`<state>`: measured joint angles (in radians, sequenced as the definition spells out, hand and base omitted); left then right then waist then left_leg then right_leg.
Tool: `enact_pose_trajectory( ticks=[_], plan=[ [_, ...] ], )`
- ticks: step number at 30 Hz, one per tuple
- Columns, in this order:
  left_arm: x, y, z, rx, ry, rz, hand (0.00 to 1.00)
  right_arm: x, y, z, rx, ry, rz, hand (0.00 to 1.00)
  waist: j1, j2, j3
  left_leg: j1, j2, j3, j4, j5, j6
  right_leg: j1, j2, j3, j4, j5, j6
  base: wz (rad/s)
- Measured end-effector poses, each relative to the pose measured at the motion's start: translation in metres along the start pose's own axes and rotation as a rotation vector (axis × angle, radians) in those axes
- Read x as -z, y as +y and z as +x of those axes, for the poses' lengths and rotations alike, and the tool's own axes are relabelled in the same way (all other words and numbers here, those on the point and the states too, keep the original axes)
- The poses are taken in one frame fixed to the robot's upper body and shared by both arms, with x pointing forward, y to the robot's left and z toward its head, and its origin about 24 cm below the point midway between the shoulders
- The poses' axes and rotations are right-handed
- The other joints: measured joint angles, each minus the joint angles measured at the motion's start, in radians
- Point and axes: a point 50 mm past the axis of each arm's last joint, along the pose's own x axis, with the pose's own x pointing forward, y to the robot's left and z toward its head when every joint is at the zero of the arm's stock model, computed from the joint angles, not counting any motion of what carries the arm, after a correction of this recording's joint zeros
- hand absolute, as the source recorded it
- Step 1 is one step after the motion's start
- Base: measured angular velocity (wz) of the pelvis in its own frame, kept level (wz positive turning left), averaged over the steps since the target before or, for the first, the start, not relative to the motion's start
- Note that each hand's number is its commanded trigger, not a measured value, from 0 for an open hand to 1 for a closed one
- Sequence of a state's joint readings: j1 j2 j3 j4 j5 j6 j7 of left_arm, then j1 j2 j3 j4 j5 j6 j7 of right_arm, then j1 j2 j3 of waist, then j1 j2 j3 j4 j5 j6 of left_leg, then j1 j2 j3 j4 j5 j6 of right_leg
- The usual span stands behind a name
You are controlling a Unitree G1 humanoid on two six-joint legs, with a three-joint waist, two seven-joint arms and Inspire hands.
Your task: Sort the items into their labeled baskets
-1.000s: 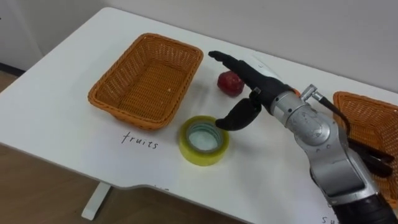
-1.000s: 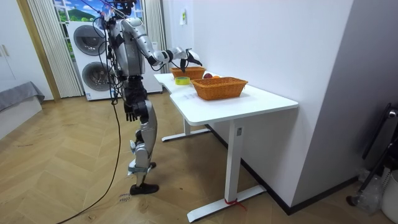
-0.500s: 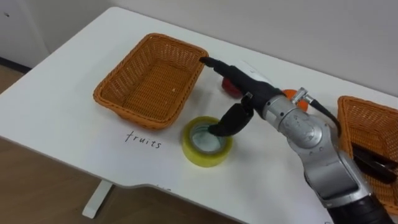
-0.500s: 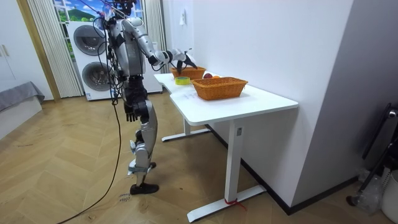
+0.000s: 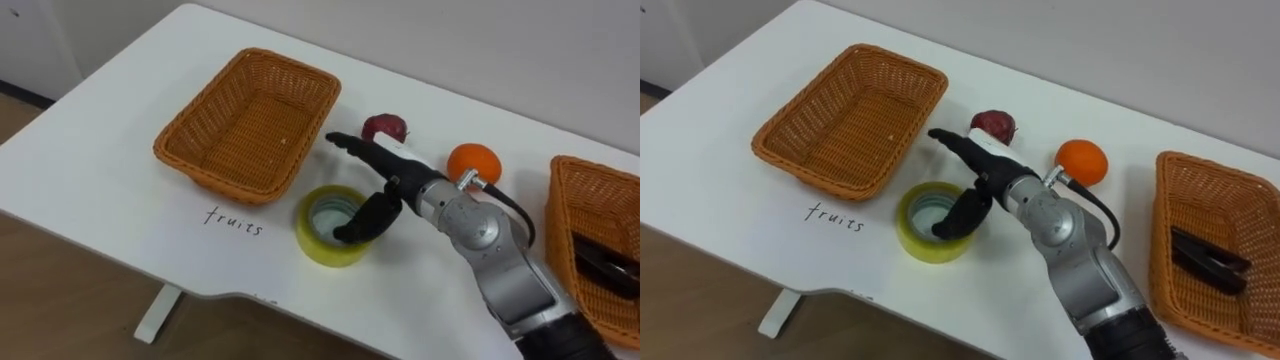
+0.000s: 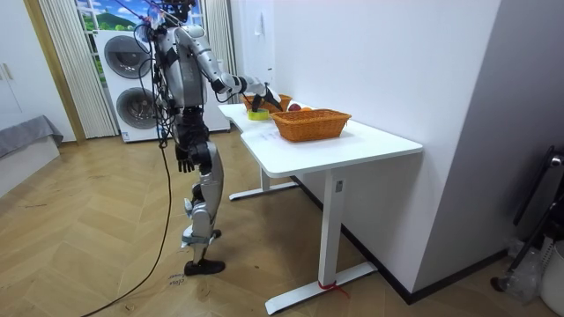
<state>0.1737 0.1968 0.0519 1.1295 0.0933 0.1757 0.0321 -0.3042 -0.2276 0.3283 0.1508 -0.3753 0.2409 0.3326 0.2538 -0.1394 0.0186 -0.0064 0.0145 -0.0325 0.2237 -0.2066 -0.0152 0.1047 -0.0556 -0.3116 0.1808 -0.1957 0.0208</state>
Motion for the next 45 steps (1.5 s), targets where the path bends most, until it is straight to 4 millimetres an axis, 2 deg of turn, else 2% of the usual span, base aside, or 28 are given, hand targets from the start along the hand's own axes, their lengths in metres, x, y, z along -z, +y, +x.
enact_pose_trajectory(
  ticks=[10,17,23,30,32,35,40,42,45],
  plan=[
    [-0.001,-0.004,0.0,0.008,-0.005,0.025,0.0,0.003,0.001,0.001,0.004,0.008,0.016,0.0,-0.003,0.01,-0.0032,-0.003,-0.006,-0.009,-0.001,0.0,0.001,0.009,-0.003,-0.012,-0.013,0.0,0.0,0.02],
    [0.0,-0.004,-0.001,0.003,-0.003,0.055,0.0,0.005,0.001,0.001,0.013,0.021,0.01,0.0,-0.001,0.008,-0.0043,-0.006,-0.01,-0.02,0.0,0.002,0.003,0.011,-0.006,-0.024,-0.013,0.0,0.0,0.04],
    [-0.004,-0.004,-0.001,0.01,-0.016,0.081,0.0,0.007,0.002,0.001,0.002,0.032,0.003,0.0,0.0,0.002,-0.0087,-0.005,-0.012,-0.026,0.011,0.002,0.003,0.012,-0.007,-0.025,-0.012,0.0,0.0,0.02],
    [-0.001,-0.009,-0.001,0.049,0.011,0.063,0.0,0.01,-0.001,0.005,-0.028,0.069,-0.048,0.0,0.002,0.006,-0.0064,-0.012,-0.012,-0.028,0.014,0.002,0.003,0.016,-0.007,-0.036,-0.012,0.0,0.0,0.0],
    [-0.001,-0.01,-0.001,0.053,0.021,0.062,0.0,0.008,-0.005,0.008,-0.04,0.093,-0.067,0.0,0.005,0.007,-0.0055,-0.017,-0.013,-0.028,0.017,0.002,0.003,0.012,-0.007,-0.036,-0.012,0.0,0.0,-0.02],
    [-0.003,-0.011,-0.001,0.053,0.031,0.056,0.0,0.01,-0.008,0.01,-0.061,0.133,-0.079,0.0,0.029,0.006,-0.0061,-0.019,-0.012,-0.027,0.016,0.006,0.002,0.008,-0.007,-0.038,-0.011,0.0,0.0,-0.02],
    [-0.005,-0.007,0.0,0.042,0.042,0.06,0.0,0.016,-0.009,0.014,-0.113,0.188,-0.088,0.0,0.055,-0.004,-0.008,-0.019,-0.013,-0.032,0.016,0.009,0.001,0.009,-0.008,-0.045,-0.01,0.0,0.0,0.03],
    [-0.007,-0.007,0.0,0.043,0.047,0.06,0.0,0.015,-0.01,0.014,-0.125,0.196,-0.106,0.0,0.058,-0.014,-0.0032,-0.019,-0.013,-0.034,0.016,0.009,0.001,0.011,-0.008,-0.048,-0.01,0.0,0.0,0.02],
    [-0.009,-0.007,0.0,0.042,0.04,0.059,0.0,0.011,-0.01,0.015,-0.147,0.199,-0.146,0.0,0.058,-0.027,-0.001,-0.018,-0.013,-0.034,0.017,0.009,0.001,0.011,-0.008,-0.048,-0.01,0.0,0.0,0.0]
  ],
)
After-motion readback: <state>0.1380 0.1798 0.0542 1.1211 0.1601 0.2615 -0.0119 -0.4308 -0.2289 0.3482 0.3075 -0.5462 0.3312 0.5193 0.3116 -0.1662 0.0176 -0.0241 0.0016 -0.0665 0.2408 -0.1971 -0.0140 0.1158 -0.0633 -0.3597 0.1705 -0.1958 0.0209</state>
